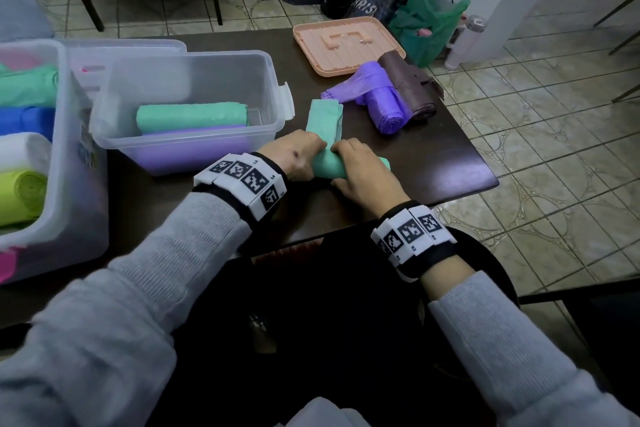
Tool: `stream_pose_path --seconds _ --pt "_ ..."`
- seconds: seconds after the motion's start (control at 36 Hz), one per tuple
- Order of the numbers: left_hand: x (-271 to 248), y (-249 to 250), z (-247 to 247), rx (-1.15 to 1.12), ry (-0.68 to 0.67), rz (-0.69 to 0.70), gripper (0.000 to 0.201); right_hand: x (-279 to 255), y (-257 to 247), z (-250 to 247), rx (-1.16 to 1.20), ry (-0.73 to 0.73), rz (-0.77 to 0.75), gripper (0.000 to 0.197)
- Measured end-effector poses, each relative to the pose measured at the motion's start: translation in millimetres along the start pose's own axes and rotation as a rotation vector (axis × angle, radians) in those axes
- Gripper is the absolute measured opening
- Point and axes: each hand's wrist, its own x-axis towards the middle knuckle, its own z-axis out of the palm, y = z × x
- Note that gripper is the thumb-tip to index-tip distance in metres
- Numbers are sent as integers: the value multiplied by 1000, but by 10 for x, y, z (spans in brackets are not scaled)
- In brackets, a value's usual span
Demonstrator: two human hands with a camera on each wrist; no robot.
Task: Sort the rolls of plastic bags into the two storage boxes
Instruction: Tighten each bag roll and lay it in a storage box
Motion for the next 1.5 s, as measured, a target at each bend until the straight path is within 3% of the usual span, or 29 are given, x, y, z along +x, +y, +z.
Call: stream_pose_path --seconds 0.11,0.19,0.47,0.56,0.61,0.69,0.81,0.97,1.08,1.28,1.5 --pt "3 -14 0 -4 96 29 62 48 -1 -55 26 -61 43 50" --pt "-39 -12 18 10 139 44 61 69 -10 -134 29 -155 55 51" --pt "-123 -22 -75 -140 -1 23 52 4 -25 -321 19 -427 82 43" --pt "-119 -12 -91 -162 -18 17 52 -10 -55 -272 13 -392 101 44" --pt "-103 -17 -95 -176 -26 4 50 -40 -78 -218 59 -265 93 48" --pt "-76 -39 -95 -164 -19 -16 45 -92 -102 -163 55 -71 22 34" --pt "-44 -43 -36 -170 -8 -42 44 -138 -108 -107 33 -6 6 30" --pt "-19 -34 31 -165 142 -46 40 -128 -98 -46 12 -57 37 61" --pt "-32 -33 68 -218 229 -29 33 -92 -72 -9 27 -134 78 67" --pt "-134 -93 16 -108 92 -3 58 -9 33 -51 105 -216 95 74" --pt "-168 -86 18 -124 106 0 55 117 100 -168 182 -329 165 76"
